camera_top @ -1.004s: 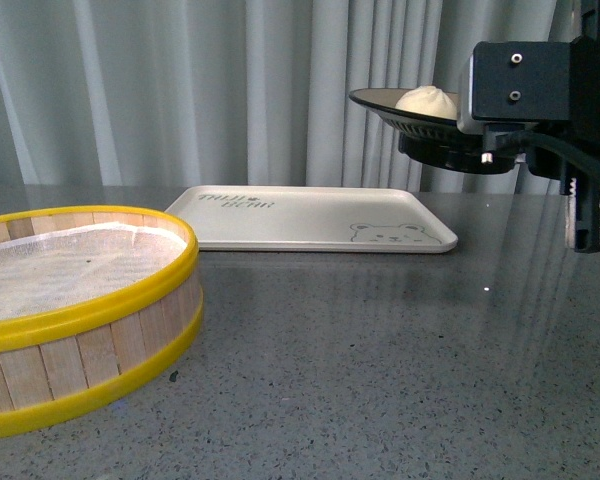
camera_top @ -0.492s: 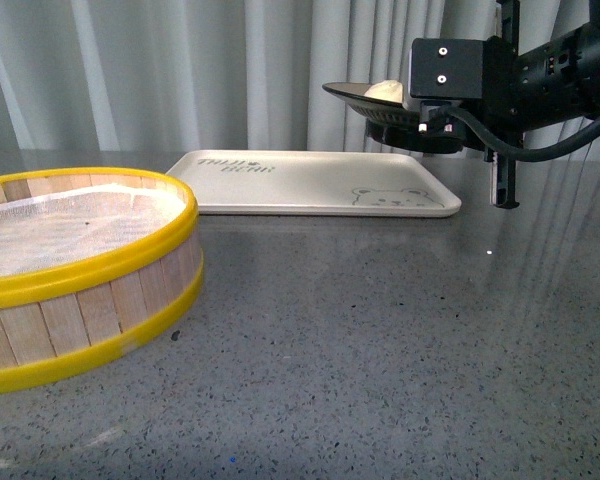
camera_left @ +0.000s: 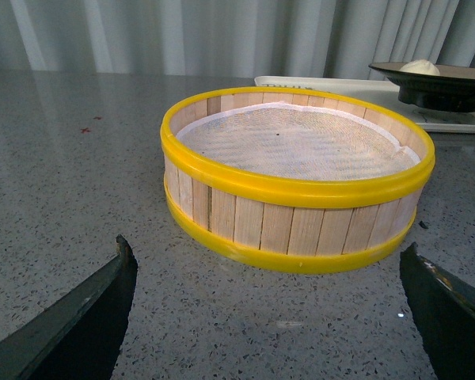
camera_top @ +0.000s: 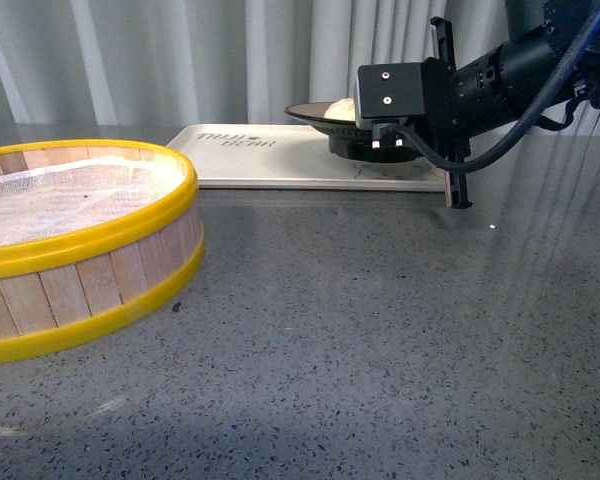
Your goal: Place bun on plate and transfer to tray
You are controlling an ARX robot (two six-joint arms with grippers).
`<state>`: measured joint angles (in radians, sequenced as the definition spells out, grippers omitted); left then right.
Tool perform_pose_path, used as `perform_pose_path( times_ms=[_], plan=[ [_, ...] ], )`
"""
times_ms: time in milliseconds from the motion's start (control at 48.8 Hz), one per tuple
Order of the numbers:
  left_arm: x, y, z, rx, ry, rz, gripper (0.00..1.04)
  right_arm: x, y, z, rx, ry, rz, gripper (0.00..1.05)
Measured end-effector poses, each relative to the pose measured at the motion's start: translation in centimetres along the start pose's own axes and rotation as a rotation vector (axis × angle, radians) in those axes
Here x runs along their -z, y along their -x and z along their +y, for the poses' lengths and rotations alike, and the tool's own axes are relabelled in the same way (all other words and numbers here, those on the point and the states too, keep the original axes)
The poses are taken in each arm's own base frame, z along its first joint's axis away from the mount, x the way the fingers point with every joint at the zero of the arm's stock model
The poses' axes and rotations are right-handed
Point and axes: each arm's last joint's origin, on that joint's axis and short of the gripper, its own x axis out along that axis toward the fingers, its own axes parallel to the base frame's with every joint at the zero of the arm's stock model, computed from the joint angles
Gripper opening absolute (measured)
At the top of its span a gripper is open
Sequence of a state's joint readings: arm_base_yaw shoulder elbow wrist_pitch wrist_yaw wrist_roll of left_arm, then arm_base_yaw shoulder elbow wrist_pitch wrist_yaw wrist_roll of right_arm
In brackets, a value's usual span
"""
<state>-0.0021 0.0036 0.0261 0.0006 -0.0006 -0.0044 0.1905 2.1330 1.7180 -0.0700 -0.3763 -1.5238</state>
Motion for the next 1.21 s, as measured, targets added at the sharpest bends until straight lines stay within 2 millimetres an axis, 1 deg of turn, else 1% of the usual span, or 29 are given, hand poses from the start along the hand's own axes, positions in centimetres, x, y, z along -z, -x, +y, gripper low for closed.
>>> perform_pose_path(
  times_ms=[287, 430, 779, 901, 983, 1024, 1106, 1127, 1209],
  plan=[
    [0.0, 0.0, 0.0, 0.0, 0.0, 0.0, 0.98, 0.1, -1.2, -0.2, -0.017, 0.009, 0.007, 0.03],
    [0.0, 0.0, 0.0, 0.0, 0.0, 0.0, 0.98, 0.3, -1.4, 0.1, -0.034, 0.009, 0.008, 0.03],
    [0.0, 0.0, 0.0, 0.0, 0.0, 0.0, 0.98, 0.3, -1.6, 0.1, -0.041, 0.013, 0.012, 0.03],
    [0.0, 0.0, 0.0, 0.0, 0.0, 0.0, 0.98, 0.4, -1.6, 0.5, -0.072, 0.021, 0.032, 0.03],
    [0.0, 0.0, 0.0, 0.0, 0.0, 0.0, 0.98, 0.4, -1.6, 0.4, -0.07, 0.024, 0.032, 0.11],
    [0.0, 0.0, 0.0, 0.0, 0.0, 0.0, 0.98, 0.4, -1.6, 0.5, -0.074, 0.024, 0.033, 0.2],
    [0.0, 0.0, 0.0, 0.0, 0.0, 0.0, 0.98, 0.4, -1.7, 0.9, -0.076, 0.021, 0.029, 0.3],
    [0.0, 0.0, 0.0, 0.0, 0.0, 0.0, 0.98, 0.4, -1.6, 1.0, -0.076, 0.021, 0.021, 0.36],
    [0.0, 0.0, 0.0, 0.0, 0.0, 0.0, 0.98, 0.0, -0.9, 0.8, -0.059, 0.015, 0.003, 0.5]
  ],
)
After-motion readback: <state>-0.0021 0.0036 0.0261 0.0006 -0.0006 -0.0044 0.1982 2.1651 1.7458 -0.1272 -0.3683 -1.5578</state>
